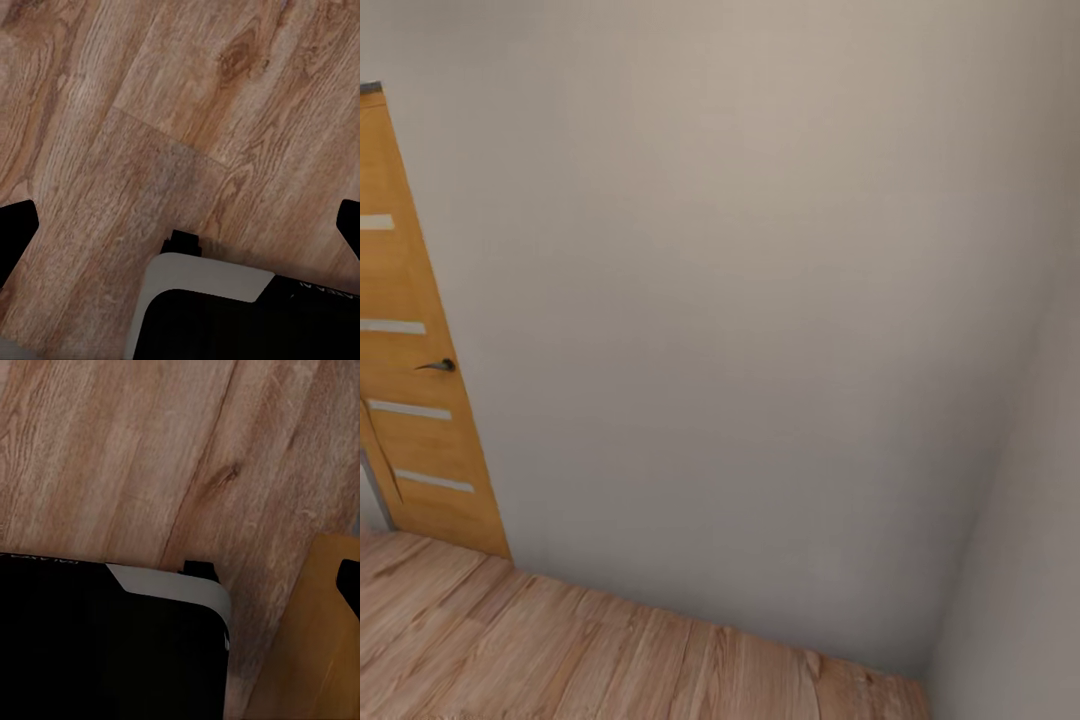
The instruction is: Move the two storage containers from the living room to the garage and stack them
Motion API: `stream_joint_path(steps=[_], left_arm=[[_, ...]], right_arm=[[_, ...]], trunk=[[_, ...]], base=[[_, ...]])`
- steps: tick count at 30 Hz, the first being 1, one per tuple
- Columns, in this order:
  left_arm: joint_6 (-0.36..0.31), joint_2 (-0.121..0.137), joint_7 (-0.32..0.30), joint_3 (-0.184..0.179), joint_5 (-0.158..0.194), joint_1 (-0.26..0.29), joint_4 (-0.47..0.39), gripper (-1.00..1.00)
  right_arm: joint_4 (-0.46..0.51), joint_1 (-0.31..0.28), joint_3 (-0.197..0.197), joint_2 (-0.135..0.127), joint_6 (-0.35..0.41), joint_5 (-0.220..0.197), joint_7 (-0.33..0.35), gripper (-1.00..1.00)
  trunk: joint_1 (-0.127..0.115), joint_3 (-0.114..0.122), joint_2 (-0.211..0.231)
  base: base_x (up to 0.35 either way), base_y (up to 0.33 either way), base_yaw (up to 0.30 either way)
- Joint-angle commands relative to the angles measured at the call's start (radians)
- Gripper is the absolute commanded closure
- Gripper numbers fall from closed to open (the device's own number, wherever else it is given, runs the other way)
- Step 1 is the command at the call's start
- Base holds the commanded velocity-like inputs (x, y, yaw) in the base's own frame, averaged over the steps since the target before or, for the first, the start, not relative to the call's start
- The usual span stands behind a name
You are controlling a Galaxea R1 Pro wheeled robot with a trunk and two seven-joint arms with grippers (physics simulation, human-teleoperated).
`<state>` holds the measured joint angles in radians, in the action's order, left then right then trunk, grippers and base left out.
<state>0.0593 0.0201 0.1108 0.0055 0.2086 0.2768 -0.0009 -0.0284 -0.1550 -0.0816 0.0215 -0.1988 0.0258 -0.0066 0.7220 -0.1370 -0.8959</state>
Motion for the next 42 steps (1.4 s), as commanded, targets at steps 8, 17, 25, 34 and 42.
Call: stream_joint_path(steps=[8,17,25,34,42], left_arm=[[0.004,0.000,0.001,0.000,0.006,0.001,0.001,-1.00],[0.008,0.000,0.001,0.000,0.006,0.001,0.001,-1.00],[0.008,0.000,0.002,0.000,0.006,0.001,0.001,-1.00],[0.010,0.001,0.003,0.000,0.006,0.001,0.001,-1.00],[0.008,0.001,0.003,0.000,0.006,0.001,0.001,-1.00]], right_arm=[[-0.003,-0.001,-0.007,0.000,-0.005,0.001,-0.001,-1.00],[-0.003,-0.001,-0.007,0.000,-0.005,-0.001,-0.001,-1.00],[-0.003,-0.001,-0.007,0.000,-0.004,-0.001,-0.001,-1.00],[-0.003,-0.001,-0.006,0.000,-0.005,-0.002,-0.001,-1.00],[-0.003,-0.001,-0.007,0.000,-0.004,-0.002,-0.001,-1.00]], trunk=[[0.000,-0.001,-0.001],[0.000,-0.001,-0.001],[0.000,-0.001,-0.001],[0.000,-0.001,-0.001],[0.000,-0.001,-0.001]], base=[[0.006,0.000,0.275],[0.000,0.000,0.277],[0.000,0.000,0.277],[0.000,0.000,0.277],[0.000,0.000,0.277]])
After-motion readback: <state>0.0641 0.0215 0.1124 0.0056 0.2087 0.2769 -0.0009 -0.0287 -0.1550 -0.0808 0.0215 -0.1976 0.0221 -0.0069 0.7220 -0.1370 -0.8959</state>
